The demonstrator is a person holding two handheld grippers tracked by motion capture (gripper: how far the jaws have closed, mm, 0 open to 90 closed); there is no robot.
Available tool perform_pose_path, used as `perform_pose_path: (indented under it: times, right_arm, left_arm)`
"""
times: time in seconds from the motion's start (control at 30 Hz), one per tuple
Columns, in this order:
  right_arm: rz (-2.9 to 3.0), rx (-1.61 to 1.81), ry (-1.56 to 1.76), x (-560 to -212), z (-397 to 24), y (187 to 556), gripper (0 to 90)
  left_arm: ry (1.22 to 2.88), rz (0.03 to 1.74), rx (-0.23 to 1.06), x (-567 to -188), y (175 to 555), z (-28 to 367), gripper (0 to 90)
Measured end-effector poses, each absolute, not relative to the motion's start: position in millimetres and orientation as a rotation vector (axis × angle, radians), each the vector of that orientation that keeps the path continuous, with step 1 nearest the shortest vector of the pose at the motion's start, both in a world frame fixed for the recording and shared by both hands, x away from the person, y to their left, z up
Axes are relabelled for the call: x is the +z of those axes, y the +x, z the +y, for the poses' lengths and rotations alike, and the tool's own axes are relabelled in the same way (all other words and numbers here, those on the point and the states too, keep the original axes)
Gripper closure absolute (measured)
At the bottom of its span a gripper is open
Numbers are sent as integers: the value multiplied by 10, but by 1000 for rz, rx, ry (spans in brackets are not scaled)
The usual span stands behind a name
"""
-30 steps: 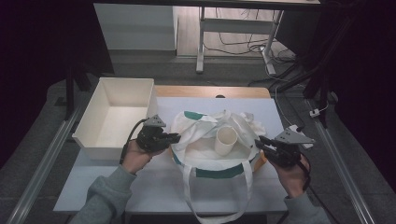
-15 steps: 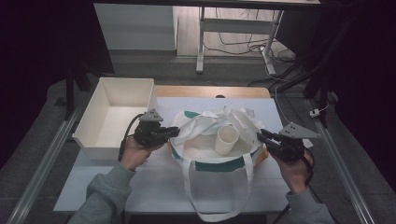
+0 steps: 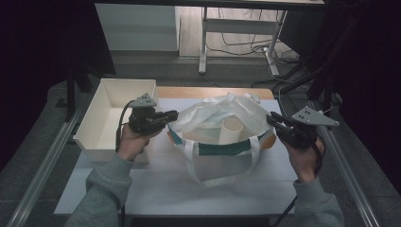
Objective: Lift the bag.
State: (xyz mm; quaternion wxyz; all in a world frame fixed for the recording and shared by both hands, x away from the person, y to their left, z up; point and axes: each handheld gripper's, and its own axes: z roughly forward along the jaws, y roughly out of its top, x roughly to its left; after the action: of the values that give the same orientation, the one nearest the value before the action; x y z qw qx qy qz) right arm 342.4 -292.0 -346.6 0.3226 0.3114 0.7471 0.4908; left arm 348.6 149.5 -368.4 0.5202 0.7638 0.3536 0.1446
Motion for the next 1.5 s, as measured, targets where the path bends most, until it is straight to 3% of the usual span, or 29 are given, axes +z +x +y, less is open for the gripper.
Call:
perform_pose_path:
  times: [0.6,0.97,1.27,1.5]
  right_arm:
    - [1809,1403,747,-2972,-2890,3426,780]
    - [1896,1276,869,-3418,-2875,3840,780]
    - [1999,1202,933,-3871,-2869,3975,780]
    - [2014,1197,927,-3891,-2852,3982,779]
  left_arm:
    - [1700,836,442,-3227,3410,1811,844]
    - [1803,953,400,-3670,3741,1664,848]
    - [1922,976,381,-3948,3784,1506,849]
    - [1927,982,364,-3973,3788,1518,847]
